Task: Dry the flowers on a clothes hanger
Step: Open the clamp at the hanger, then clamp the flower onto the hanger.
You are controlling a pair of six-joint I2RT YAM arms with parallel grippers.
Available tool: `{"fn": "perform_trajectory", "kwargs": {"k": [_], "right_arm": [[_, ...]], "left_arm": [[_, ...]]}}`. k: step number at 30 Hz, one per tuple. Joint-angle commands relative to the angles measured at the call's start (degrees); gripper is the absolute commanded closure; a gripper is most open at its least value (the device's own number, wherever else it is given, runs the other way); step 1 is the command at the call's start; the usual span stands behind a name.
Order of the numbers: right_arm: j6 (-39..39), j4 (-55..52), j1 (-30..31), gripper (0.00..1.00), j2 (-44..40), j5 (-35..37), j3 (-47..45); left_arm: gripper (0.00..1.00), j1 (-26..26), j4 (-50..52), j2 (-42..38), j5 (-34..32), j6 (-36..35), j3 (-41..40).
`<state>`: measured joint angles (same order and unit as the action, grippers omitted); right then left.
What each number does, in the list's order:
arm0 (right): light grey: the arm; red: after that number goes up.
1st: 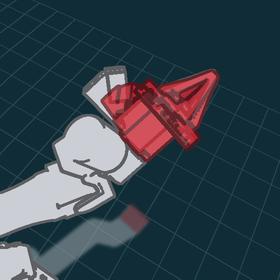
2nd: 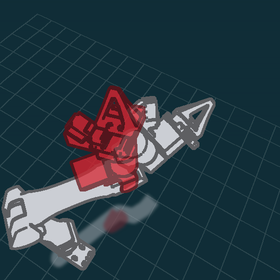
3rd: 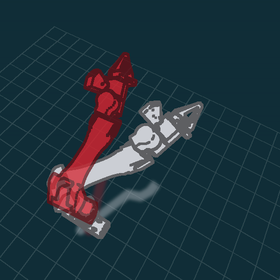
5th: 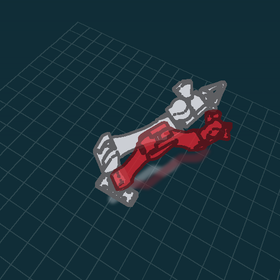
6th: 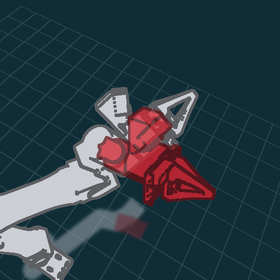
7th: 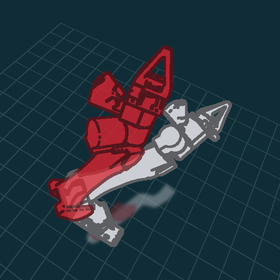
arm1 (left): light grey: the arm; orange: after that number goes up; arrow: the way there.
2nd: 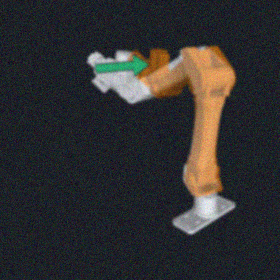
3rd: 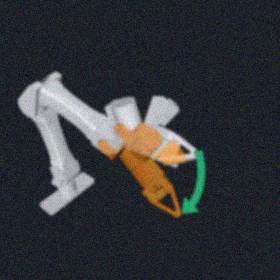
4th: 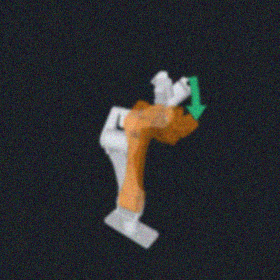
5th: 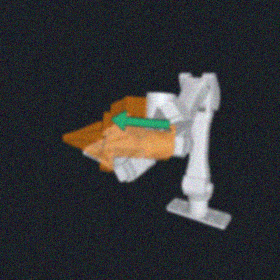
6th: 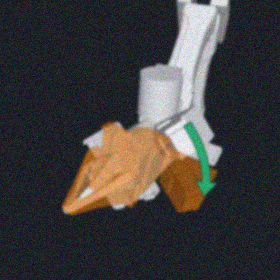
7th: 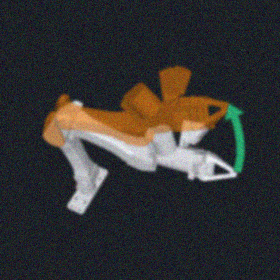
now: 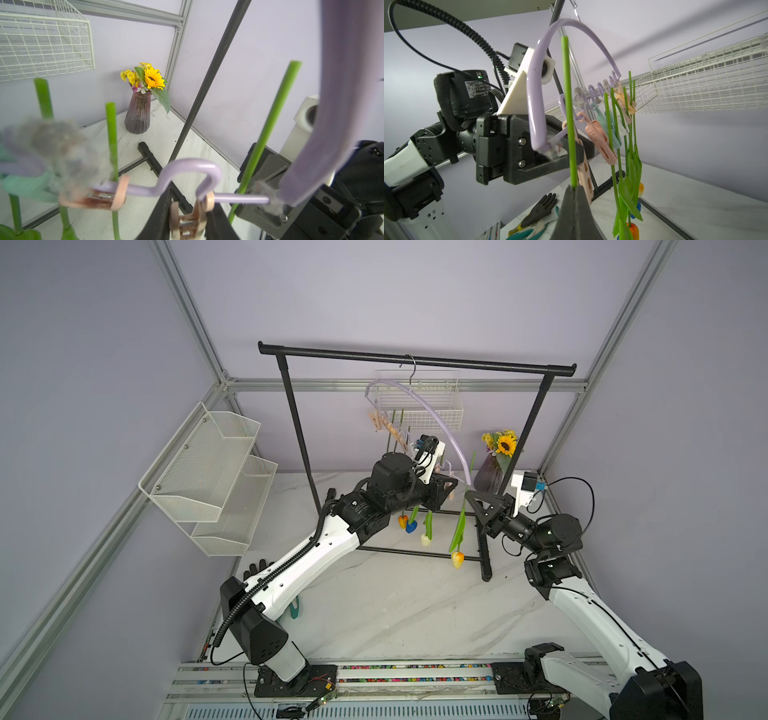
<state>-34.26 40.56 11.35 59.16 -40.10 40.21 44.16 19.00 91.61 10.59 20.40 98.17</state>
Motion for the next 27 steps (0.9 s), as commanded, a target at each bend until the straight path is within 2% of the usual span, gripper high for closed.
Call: {"fn": "perform_trajectory", "kwargs": {"k": [1, 7, 15, 20, 27], "right_arm": [[-5.02, 4.38, 0.38, 1.00, -1.42, 6.94, -3.09], [-10.48, 8.92, 2.46, 1.00, -0.83, 8.96, -6.56], [-15.98, 6.01, 6.90, 1.00, -0.57, 15.32, -8.15], [-17.68, 2.38, 8.45, 1.00, -0.36, 16.70, -8.03], [-19.01, 3.04, 10.58, 1.00, 1.30, 16.34, -8.09]], "left_arm": [[0.76, 0.05, -1.78, -0.69, 0.43, -0.14, 2.03], [0.79, 0.03, -2.64, -0.23, 0.91, 0.45, 1.97], [0.81, 0.05, -3.20, 0.26, 1.01, 0.97, 2.22], [0.82, 0.02, -3.45, 0.36, 1.18, 1.17, 2.21], [0.83, 0.05, -3.61, 0.23, 1.29, 1.31, 2.17]]}}
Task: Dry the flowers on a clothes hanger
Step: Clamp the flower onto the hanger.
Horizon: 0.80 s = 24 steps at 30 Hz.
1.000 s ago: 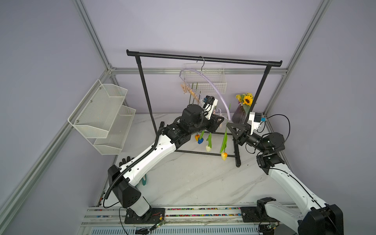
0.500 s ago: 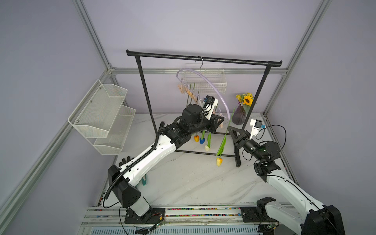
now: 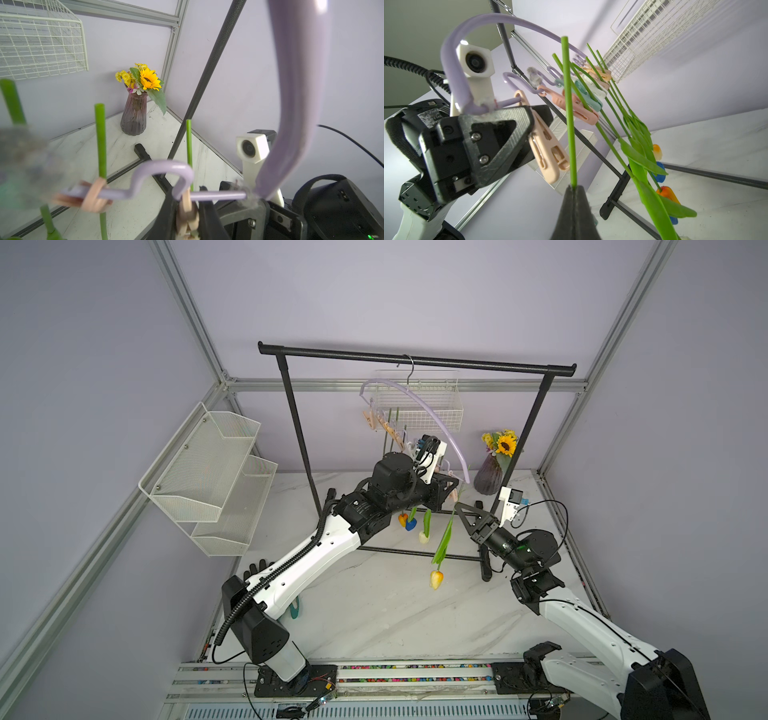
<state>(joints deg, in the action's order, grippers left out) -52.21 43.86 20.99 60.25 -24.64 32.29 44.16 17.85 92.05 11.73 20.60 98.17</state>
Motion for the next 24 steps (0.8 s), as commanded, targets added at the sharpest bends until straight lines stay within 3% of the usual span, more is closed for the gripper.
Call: {"fn": "perform_trajectory", "kwargs": {"k": [1, 24], "right_arm": [[-1.05, -0.26, 1.16, 1.00, 0.31, 0.91, -0.20], [-0.31, -0.52, 3.05, 1.00, 0.11, -0.73, 0.46]], "left_arm": [[0.84, 0.05, -2.44, -0.20, 0.14, 1.05, 2.15], [0.85, -0.39, -2.20, -0.91, -0.83, 0.81, 1.13]]}}
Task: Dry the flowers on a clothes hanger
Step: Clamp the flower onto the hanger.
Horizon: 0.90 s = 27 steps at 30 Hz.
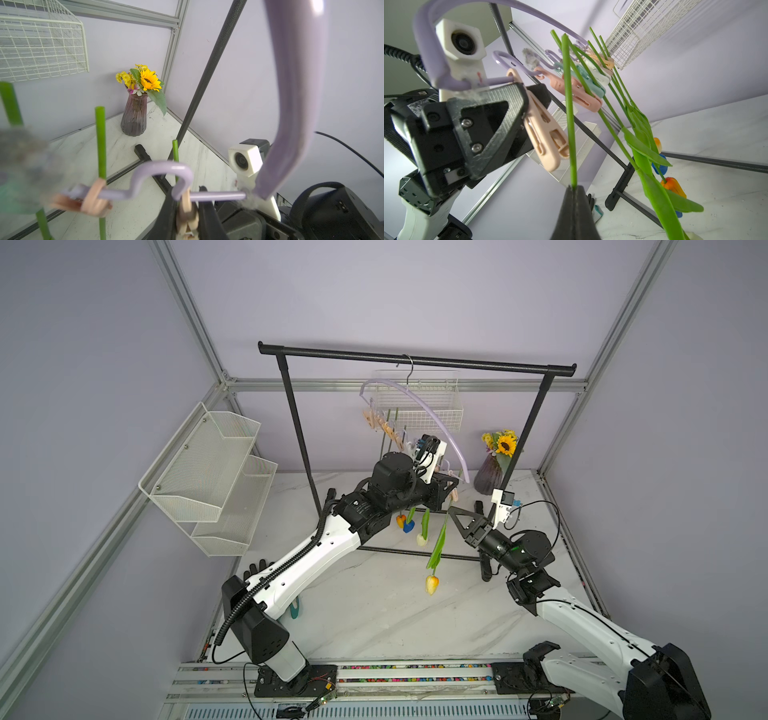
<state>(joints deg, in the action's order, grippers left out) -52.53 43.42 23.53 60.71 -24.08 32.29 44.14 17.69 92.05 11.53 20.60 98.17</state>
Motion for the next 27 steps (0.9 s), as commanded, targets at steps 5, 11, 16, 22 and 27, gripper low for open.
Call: {"fn": "perform_trajectory", "kwargs": {"k": [5, 11, 16, 22, 27], "right_arm": [[-0.02, 0.26, 0.50, 1.00, -0.93, -1.04, 0.14], [0.35, -0.68, 0.55, 1.00, -2.12, -0.01, 0.08], [0.76, -1.49, 0.53, 1.00, -2.71, 0.22, 0.07], [0.62, 0.07, 0.52, 1.00, -2.08, -1.70, 0.08], [0.26, 1.13, 0.58, 1.00, -1.30, -3.07, 0.20]], "left_arm": [[0.85, -0.46, -2.21, -1.12, -0.54, 0.76, 0.95], [0.86, -0.63, -2.05, -1.51, -0.38, 0.69, 0.73], [0.87, -0.55, -2.06, -1.70, -0.53, 0.71, 0.56], [0.87, -0.58, -2.56, -1.57, -0.29, 0.84, 0.52], [0.87, -0.60, -3.10, -1.27, 0.91, 1.11, 0.60]]}}
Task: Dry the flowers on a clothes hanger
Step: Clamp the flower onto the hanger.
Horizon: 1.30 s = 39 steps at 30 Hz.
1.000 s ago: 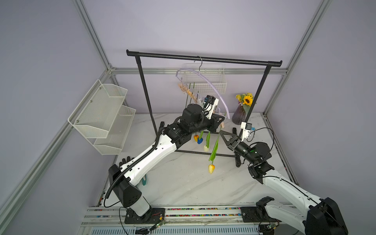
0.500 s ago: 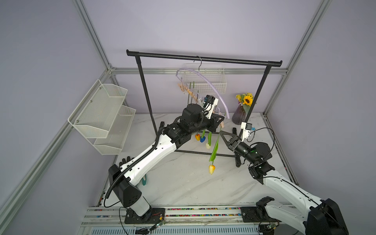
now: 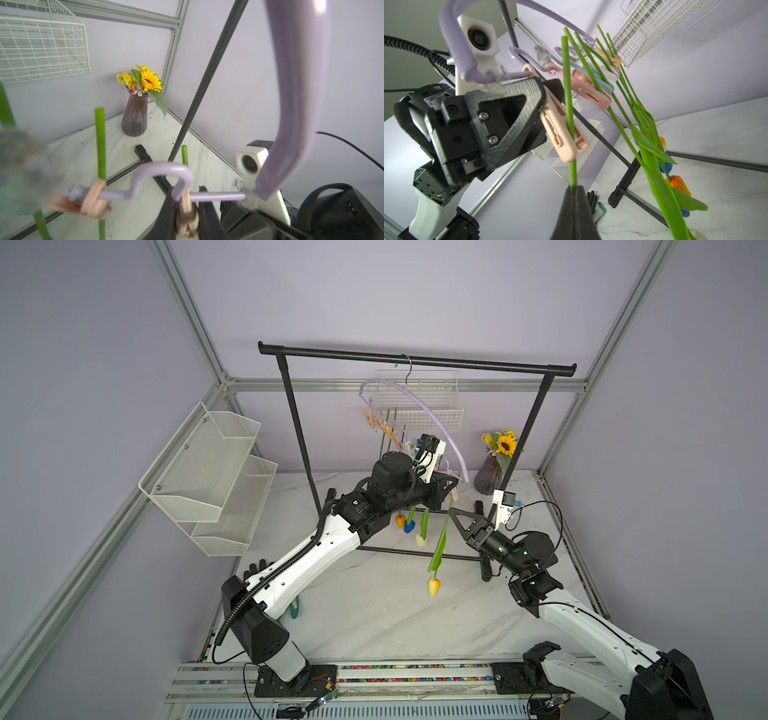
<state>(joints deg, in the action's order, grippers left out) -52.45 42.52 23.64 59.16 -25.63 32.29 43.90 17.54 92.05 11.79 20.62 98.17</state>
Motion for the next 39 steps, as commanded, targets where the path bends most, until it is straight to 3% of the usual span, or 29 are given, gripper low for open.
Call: {"fn": "perform_trajectory", "kwargs": {"k": [1, 11, 21, 30, 39], "right_arm": [[0.11, 2.19, 0.46, 1.00, 0.39, -1.69, 0.27], [0.28, 1.73, 0.49, 1.00, 0.26, -1.58, 0.68], [1.20, 0.24, 0.44, 1.00, 0.02, -0.64, 0.84], [4.85, -4.12, 0.37, 1.00, -0.79, 0.99, 1.31], [14.88, -12.38, 0.37, 0.79, -4.33, 3.09, 2.25]], "left_arm": [[0.87, -0.32, -3.06, -1.18, 0.85, 1.09, 0.55], [0.84, -0.48, -3.60, -0.97, 1.67, 1.61, -0.19], [0.51, -0.83, -4.61, -2.16, 1.92, 1.45, -0.52], [0.32, -1.01, -4.10, -3.21, 2.00, 0.15, -2.25], [0.16, -1.97, -7.64, -10.40, 5.28, -6.40, -15.30]]}}
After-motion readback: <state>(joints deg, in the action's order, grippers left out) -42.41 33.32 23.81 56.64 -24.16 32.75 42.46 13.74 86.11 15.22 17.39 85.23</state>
